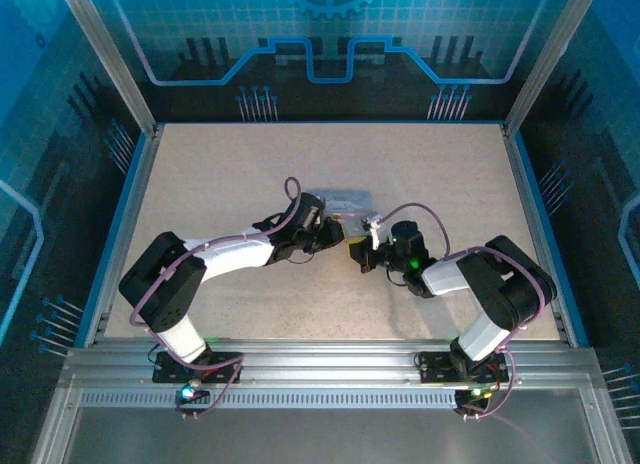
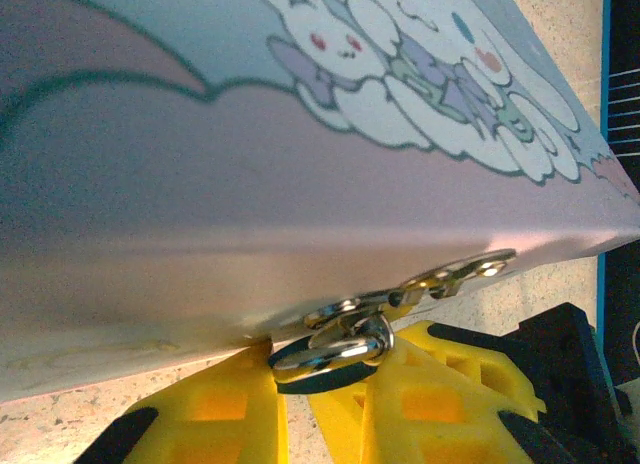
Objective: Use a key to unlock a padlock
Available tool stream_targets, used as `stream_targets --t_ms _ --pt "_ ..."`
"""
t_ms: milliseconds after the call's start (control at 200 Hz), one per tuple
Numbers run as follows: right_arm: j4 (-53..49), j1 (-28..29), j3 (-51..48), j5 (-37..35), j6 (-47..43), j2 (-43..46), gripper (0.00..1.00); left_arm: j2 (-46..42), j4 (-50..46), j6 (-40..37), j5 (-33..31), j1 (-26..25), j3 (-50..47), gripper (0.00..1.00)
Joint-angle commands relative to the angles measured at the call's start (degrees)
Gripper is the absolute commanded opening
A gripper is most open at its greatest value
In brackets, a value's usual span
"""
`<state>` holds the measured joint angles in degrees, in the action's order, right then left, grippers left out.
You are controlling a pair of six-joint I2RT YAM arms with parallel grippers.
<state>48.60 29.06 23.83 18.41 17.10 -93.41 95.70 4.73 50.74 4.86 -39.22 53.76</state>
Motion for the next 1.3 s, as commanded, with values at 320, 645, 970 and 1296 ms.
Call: stream_targets --t_ms 320,645,970,1296 --pt "5.0 -1.0 -0.7 2.1 -1.5 0.2 0.00 -2.0 0.4 -0.6 3.0 -0.3 2.4 0.16" --pt "5.2 -1.0 -3.3 2.0 -1.3 1.5 0.00 -2.3 0.3 -0.1 2.9 0.4 2.6 0.16" --pt "5.1 -1.0 -4.4 2.5 -1.3 2.8 0.00 -2.6 0.2 -0.3 3.0 0.6 2.6 0.15" --pt "4.5 -1.0 -3.4 2.6 -1.2 1.9 0.00 -2.7 0.1 -0.4 3.0 0.7 2.6 0.15"
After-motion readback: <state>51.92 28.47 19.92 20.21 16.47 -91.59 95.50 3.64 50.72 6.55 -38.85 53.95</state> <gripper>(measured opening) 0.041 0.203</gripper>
